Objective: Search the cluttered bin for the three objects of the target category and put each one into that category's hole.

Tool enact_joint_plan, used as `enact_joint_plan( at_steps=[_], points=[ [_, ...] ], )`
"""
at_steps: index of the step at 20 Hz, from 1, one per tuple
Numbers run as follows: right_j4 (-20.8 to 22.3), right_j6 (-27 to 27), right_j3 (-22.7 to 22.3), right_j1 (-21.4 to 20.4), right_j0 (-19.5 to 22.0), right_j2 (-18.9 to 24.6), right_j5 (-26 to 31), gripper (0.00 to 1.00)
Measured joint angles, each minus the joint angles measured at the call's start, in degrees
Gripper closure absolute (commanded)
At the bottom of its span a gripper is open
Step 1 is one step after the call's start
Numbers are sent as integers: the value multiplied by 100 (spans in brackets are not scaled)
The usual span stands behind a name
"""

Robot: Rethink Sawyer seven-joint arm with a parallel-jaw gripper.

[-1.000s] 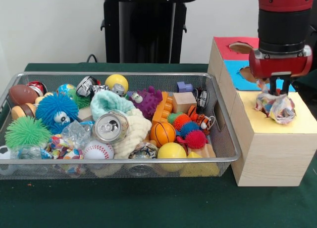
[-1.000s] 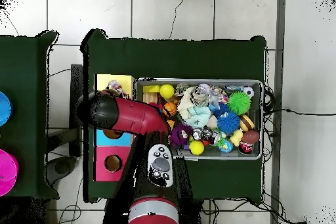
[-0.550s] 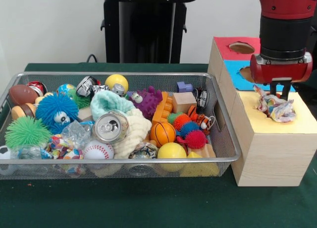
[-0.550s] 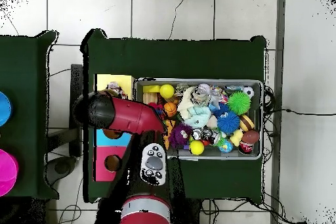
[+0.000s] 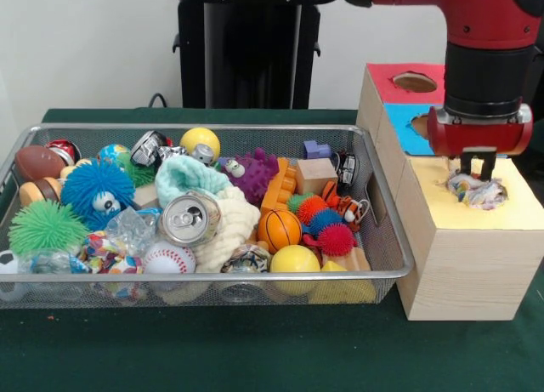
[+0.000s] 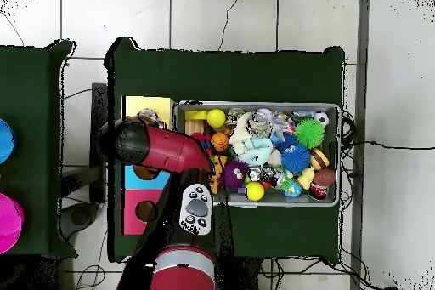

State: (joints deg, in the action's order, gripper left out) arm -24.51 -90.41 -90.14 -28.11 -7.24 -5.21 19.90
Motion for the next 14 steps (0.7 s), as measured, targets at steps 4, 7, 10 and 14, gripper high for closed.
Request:
enact_joint_plan(
  at_steps=[4, 7, 10, 14],
  points=[
    [-34, 0, 20, 163, -57, -14, -171, 100],
    [-57, 0, 29, 201, -90, -24, -270, 100],
    [-81, -1, 48, 220, -111, -36, -381, 0],
    [-120, -8, 118, 222, -172, -162, -501, 0]
  ],
)
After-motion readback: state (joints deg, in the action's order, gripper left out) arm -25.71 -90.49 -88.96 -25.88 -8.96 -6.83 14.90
